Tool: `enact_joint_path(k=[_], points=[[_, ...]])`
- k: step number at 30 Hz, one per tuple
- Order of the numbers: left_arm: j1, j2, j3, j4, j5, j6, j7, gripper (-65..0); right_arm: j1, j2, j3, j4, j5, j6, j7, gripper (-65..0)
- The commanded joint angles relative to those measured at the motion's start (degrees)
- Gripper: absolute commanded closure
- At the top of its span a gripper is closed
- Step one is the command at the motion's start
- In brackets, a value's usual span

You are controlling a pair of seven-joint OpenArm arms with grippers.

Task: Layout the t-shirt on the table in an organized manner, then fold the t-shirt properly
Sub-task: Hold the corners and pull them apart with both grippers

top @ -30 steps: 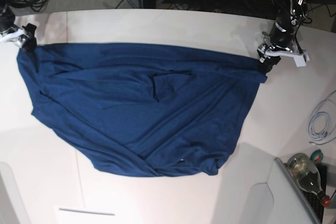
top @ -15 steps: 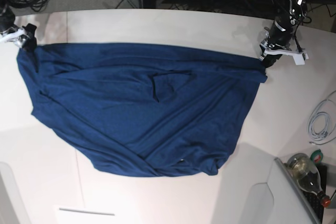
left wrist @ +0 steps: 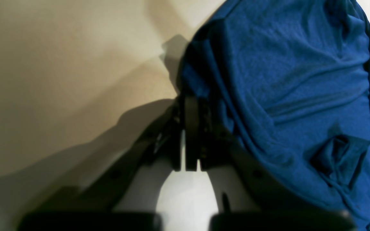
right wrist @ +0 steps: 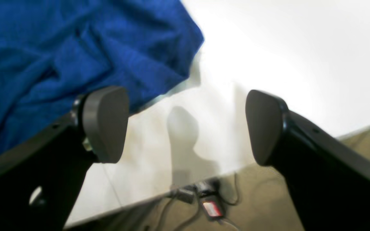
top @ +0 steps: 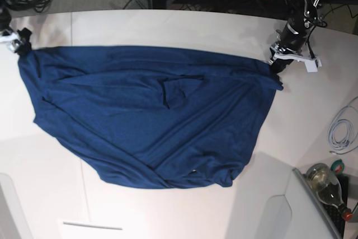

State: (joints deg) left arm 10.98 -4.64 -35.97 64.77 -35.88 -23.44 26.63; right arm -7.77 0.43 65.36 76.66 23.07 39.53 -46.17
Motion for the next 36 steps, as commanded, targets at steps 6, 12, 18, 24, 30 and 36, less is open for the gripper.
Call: enact_joint_path(k=[6, 12, 18, 24, 30, 36], points=[[2.25, -0.15, 0.23, 6.66, 0.93, 0.63, 1.37, 0.0, 2.89, 3.22, -0.53, -8.14, 1.15, 0.47, 0.85, -53.0], [1.9, -0.32, -0.12, 8.5, 0.93, 0.8, 4.71, 0.0, 6.58, 7.27, -0.53, -17.37, 1.15, 0.47, 0.85, -44.6], [1.81, -0.41, -0.03, 8.5, 0.93, 0.8, 4.8, 0.0, 7.2, 7.97, -0.62, -18.33, 1.24, 0.47, -1.52, -1.2], [1.81, -0.41, -0.12, 8.85, 0.93, 0.89, 4.8, 0.0, 7.9, 8.94, -0.53, -11.48, 1.24, 0.47, -8.11, -0.6], [1.81, -0.32, -0.21, 14.92, 0.93, 0.98, 9.19, 0.0, 10.63, 8.94, -0.35, -1.72, 1.33, 0.47, -17.87, -0.6], [2.25, -0.06, -0.3, 18.26, 0.93, 2.39, 10.33, 0.0, 12.12, 9.02, -0.44, -1.45, 1.15, -3.35, -18.57, -0.6]])
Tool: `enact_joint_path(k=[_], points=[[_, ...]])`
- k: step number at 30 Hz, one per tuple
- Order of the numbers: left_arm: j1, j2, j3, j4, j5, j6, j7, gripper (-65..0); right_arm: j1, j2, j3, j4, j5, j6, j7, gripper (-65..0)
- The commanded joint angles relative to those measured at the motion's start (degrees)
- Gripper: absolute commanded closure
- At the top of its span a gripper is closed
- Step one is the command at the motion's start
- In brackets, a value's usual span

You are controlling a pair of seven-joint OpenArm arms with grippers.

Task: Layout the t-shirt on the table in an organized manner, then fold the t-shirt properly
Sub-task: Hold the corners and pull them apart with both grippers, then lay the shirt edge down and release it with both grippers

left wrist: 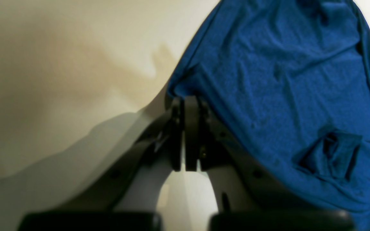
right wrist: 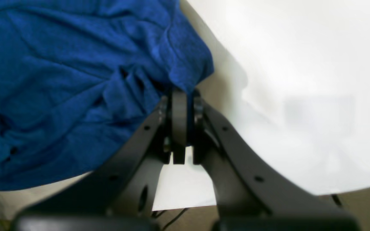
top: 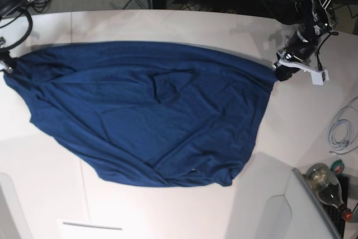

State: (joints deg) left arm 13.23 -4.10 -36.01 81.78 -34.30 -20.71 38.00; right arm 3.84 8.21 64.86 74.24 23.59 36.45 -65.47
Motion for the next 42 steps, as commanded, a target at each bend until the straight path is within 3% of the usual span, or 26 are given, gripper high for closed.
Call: enact_joint_path(k=[1, 6, 11, 20, 42], points=[[0.17, -0.69, -0.34, 1.96, -0.73, 0.09, -1.03, 0.0, 0.52, 1.24, 0.06, 0.97, 0.8, -0.53, 0.73, -0.6], [0.7, -0.52, -4.47, 6.0, -0.73, 0.18, 3.19, 0.0, 3.15, 3.18, 0.24, 0.97, 0.63, -0.97, -3.67, -0.6], [1.05, -0.52, -4.39, 5.65, -0.38, 0.18, 3.19, 0.0, 3.94, 3.0, 0.41, 0.88, 0.54, -3.7, -5.25, -0.6], [4.57, 0.36, -4.74, 5.56, -0.29, 0.01, 3.1, 0.0, -2.12, 2.03, -0.11, -4.48, 0.71, -3.61, 1.69, -0.6], [12.3, 0.71, -4.74, 5.65, -0.29, 0.09, -0.15, 0.0, -7.84, 3.44, -0.2, -4.3, 0.71, -3.44, 2.04, -0.6]])
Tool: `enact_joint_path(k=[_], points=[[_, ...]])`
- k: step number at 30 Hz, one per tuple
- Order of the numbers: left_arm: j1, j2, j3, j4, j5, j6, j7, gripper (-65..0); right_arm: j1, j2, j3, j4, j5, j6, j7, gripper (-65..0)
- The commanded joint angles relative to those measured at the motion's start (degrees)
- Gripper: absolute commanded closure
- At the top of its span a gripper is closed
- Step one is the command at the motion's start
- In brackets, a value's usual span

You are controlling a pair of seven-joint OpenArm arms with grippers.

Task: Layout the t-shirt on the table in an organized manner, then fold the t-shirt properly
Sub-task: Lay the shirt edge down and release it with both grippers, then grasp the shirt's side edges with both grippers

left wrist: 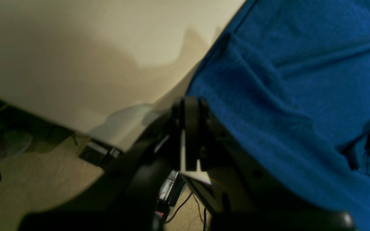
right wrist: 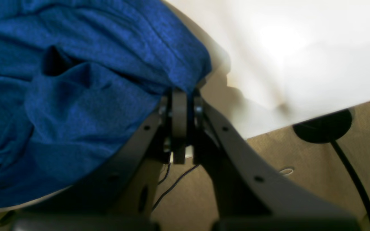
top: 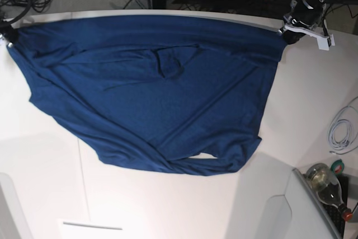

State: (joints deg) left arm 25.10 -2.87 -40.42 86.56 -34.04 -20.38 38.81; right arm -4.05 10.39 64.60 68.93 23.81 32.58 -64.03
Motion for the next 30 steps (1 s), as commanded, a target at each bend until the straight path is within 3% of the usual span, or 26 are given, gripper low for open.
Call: enact_joint_path(k=[1, 8, 15, 18, 21, 24, 30], points=[[0.44, -0.51, -0.32, 0.86, -0.55, -0.23, -0.96, 0.0, 0.05, 1.26, 0.06, 1.01, 0.49, 0.43, 0.6, -0.6], [0.17, -0.51, -0.32, 0.86, -0.55, -0.15, -0.7, 0.0, 0.05, 0.82, 0.24, 1.01, 0.67, 0.35, 0.16, -2.4], [0.35, -0.51, -0.32, 1.13, -0.55, -0.06, -0.7, 0.0, 0.23, 0.82, 0.68, 3.38, 0.67, 0.35, 0.69, -29.4], [0.35, -0.51, -0.41, 1.22, -0.55, -0.06, -0.79, -17.3, 0.23, 0.73, 0.32, 7.69, 0.41, 0.26, 1.22, -33.2], [0.0, -0.77, -0.5, 1.3, -0.55, -0.06, -0.96, -29.6, 0.41, 1.08, -0.03, 10.85, 0.32, 0.17, 3.85, -33.3], [-0.53, -1.04, -3.93, 1.92, -0.73, -0.06, -0.96, -35.9, 0.58, 4.24, -7.94, 11.73, 0.58, 0.35, 7.55, -33.3], [-3.08, -0.86, -13.16, 9.57, -0.9, -0.06, -0.61, -35.2, 4.63, 11.28, -34.22, 5.67, 0.32, 0.26, 21.79, -32.9]])
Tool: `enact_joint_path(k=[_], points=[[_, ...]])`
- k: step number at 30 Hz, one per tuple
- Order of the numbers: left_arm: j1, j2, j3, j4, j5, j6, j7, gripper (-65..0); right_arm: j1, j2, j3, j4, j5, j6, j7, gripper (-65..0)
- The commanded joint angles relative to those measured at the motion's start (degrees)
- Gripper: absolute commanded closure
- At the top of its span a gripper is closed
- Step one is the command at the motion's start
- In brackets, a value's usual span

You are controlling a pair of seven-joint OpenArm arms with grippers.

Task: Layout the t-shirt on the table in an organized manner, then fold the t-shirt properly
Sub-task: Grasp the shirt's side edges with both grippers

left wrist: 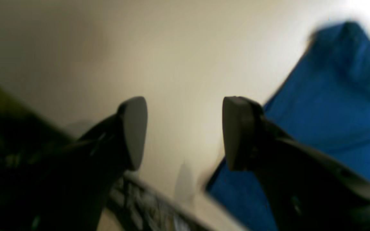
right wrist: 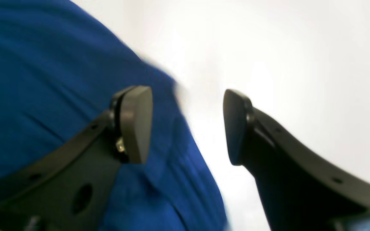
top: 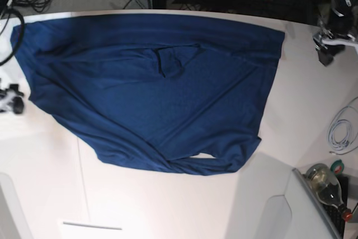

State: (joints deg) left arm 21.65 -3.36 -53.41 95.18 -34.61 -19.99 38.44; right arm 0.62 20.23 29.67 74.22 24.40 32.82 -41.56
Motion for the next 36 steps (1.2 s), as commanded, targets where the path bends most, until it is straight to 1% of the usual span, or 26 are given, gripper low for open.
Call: enact_joint_path(k=[1, 2, 3, 4, 5, 8, 11, 15, 18, 19, 20, 23, 24, 25, 27, 30, 31, 33, 36], points=[[0.37, -0.29, 0.18, 2.19, -0.42, -0.72, -0.24, -33.1, 1.53, 2.23, -2.2, -1.82, -0.27, -0.07, 0.73, -32.7], [0.37, -0.12, 1.76, 3.33, -0.42, -0.8, -0.24, -27.5, 3.38, 3.11, -5.1, -4.9, -0.36, -0.07, 1.87, -32.7], [0.37, 0.32, 4.13, 3.77, -0.33, -0.8, -0.24, -18.4, 5.31, 3.82, -7.65, -8.68, -0.36, -0.25, 2.84, -32.7], [0.11, 0.67, 6.86, 3.77, 0.02, -0.63, -0.41, -7.6, 7.16, 4.34, -9.67, -12.28, -0.36, -0.25, 3.8, -32.7], [-0.42, 0.76, 9.23, 3.77, 0.02, -0.54, -0.41, 0.0, 8.65, 4.96, -11.6, -15.53, -0.36, -0.25, 5.03, -32.7], [-0.68, 0.94, 15.12, 1.83, 0.1, -0.54, -0.5, 0.0, 10.59, 5.66, -14.59, -20.81, -0.36, -0.25, 8.11, -32.7], [-1.21, 0.94, 19.69, -1.51, 0.1, -0.45, -0.68, 0.0, 10.59, 5.66, -15.74, -22.92, -0.36, -0.33, 10.04, -32.7], [-3.06, 0.76, 22.24, -7.48, 0.28, -0.45, -0.68, 0.0, 11.29, 5.75, -17.41, -25.47, -0.45, -0.33, 11.19, -32.6], [-3.14, 0.76, 22.59, -9.68, 2.83, -0.45, -0.68, 0.0, 11.64, 5.75, -17.76, -27.4, -0.45, -0.33, 12.59, -32.1], [-3.23, 0.85, 22.59, -9.77, 4.32, -0.45, -0.68, 0.0, 11.99, 5.66, -17.76, -27.75, -0.45, -0.33, 13.12, -29.3], [-3.23, 0.94, 22.68, -9.59, 5.56, -0.45, -0.68, 0.0, 11.99, 5.66, -17.76, -27.84, -0.45, -0.33, 13.56, -24.6], [-3.85, 1.55, 22.68, -10.3, 9.34, -0.54, -0.77, 0.0, 12.17, 5.66, -17.67, -27.75, -0.45, -0.33, 13.82, -5.7], [-4.29, 1.55, 22.68, -11.0, 10.65, -0.54, -0.77, 0.0, 12.17, 5.66, -17.67, -27.75, -0.45, -0.33, 13.82, -2.1], [-4.64, 1.64, 22.77, -12.32, 12.32, -0.54, -0.77, 0.0, 12.26, 5.75, -17.67, -27.75, -0.45, -0.33, 13.91, -0.6], [-5.87, 1.64, 22.77, -14.52, 14.7, -0.72, -0.77, 0.0, 12.52, 5.75, -17.58, -27.67, -0.45, -0.33, 13.91, -1.1], [-6.31, 1.64, 22.77, -15.48, 15.49, -0.72, -0.77, 0.0, 13.84, 5.84, -17.32, -28.02, -0.45, -0.51, 13.91, -0.8], [-6.31, 1.64, 22.77, -15.31, 15.58, -0.72, -0.77, 0.0, 13.93, 5.84, -17.32, -27.93, -0.45, -1.3, 13.91, -0.8], [-6.31, 1.64, 22.68, -15.31, 15.58, -0.72, -0.77, 0.0, 13.93, 5.84, -17.32, -27.58, -0.45, -4.11, 14.44, -0.8], [-6.4, 1.64, 22.68, -15.31, 15.58, -0.72, -0.77, 0.0, 13.93, 5.84, -17.32, -27.58, -0.45, -6.93, 17.69, -0.8]])
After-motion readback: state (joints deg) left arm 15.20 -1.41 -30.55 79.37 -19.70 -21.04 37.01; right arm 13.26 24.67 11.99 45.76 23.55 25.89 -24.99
